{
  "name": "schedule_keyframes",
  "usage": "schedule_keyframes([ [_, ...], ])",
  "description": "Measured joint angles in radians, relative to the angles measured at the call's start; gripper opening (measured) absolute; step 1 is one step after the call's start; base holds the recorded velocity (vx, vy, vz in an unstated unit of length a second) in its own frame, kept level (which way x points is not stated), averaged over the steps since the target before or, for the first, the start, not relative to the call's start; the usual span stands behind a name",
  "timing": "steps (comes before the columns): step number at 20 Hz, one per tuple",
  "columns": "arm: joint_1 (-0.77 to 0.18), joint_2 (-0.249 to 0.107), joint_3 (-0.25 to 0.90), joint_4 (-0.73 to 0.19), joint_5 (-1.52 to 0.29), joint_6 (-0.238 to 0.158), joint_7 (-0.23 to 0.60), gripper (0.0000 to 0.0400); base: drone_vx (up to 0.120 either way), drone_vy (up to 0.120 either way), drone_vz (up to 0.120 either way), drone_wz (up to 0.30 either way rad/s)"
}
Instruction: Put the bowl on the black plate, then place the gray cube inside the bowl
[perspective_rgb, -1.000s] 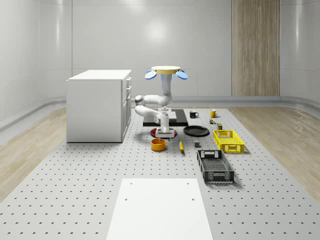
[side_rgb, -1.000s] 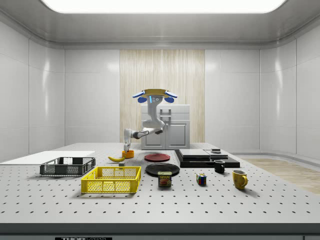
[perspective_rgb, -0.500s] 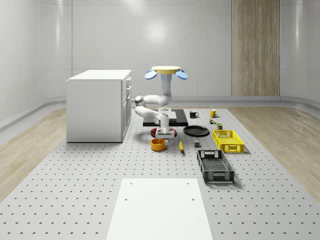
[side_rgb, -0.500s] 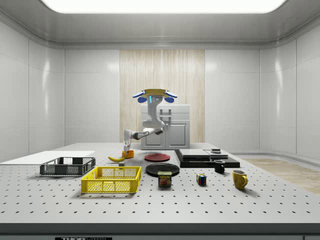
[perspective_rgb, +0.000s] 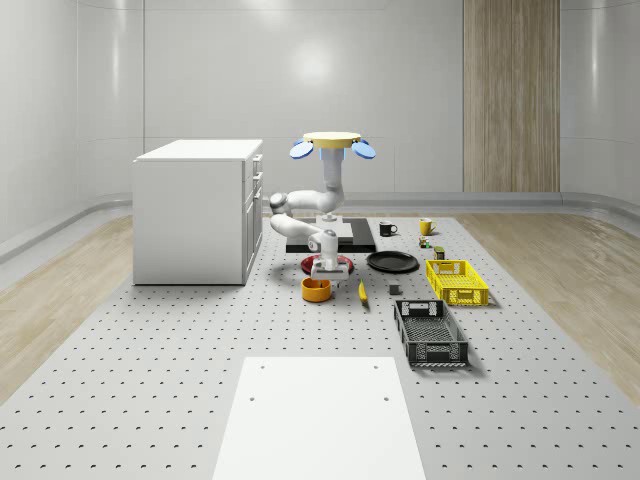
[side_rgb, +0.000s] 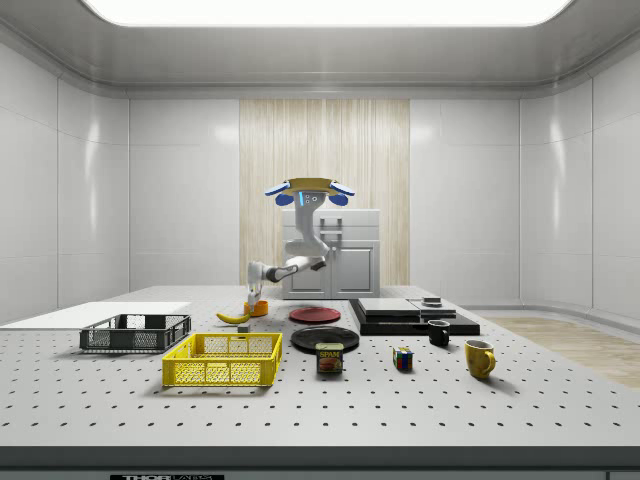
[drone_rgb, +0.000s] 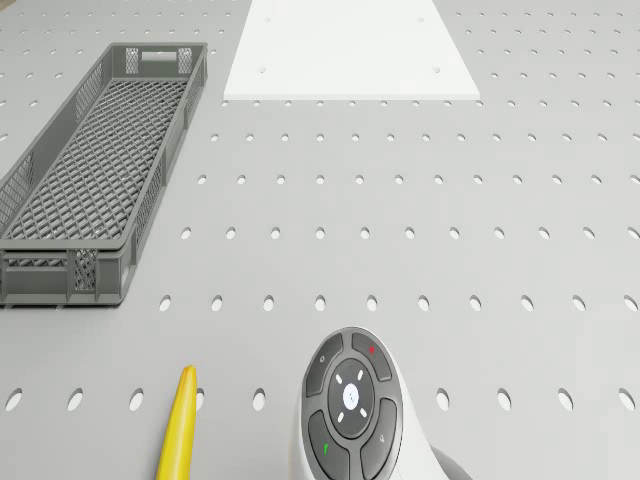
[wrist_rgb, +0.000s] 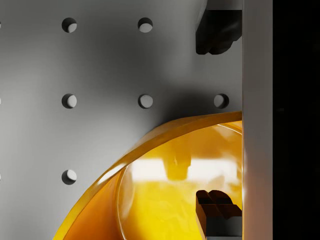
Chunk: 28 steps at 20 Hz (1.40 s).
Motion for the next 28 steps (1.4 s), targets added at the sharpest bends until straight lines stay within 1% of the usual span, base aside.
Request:
schedule_keyframes([
  [1,0.000,0.002,-0.003,0.002,-0.003,0.000,-0.001,0.0298,0.000,0.000,0.000,0.000],
  [2,0.000,0.004,-0.006,0.003,-0.006,0.000,-0.001,0.0254,0.000,0.000,0.000,0.000],
  [3,0.000,0.005,-0.008,0.004,-0.009,0.000,-0.002,0.0220,0.000,0.000,0.000,0.000],
  [5,0.001,0.008,-0.011,0.006,-0.012,-0.001,-0.004,0.0173,0.000,0.000,0.000,0.000],
  [8,0.003,0.013,-0.014,0.007,-0.017,-0.004,-0.006,0.0134,0.000,0.000,0.000,0.000],
  [12,0.012,0.015,0.001,-0.004,-0.004,-0.017,-0.008,0.0113,0.000,0.000,0.010,0.000],
  [16,0.025,0.014,0.034,-0.026,0.025,-0.038,-0.009,0.0105,0.000,0.000,0.120,0.000],
  [20,0.032,0.015,0.053,-0.037,0.042,-0.051,-0.010,0.0102,-0.110,0.120,0.110,0.000],
  [28,0.037,0.018,0.065,-0.044,0.052,-0.061,-0.012,0.0100,-0.120,0.120,0.000,0.000],
])
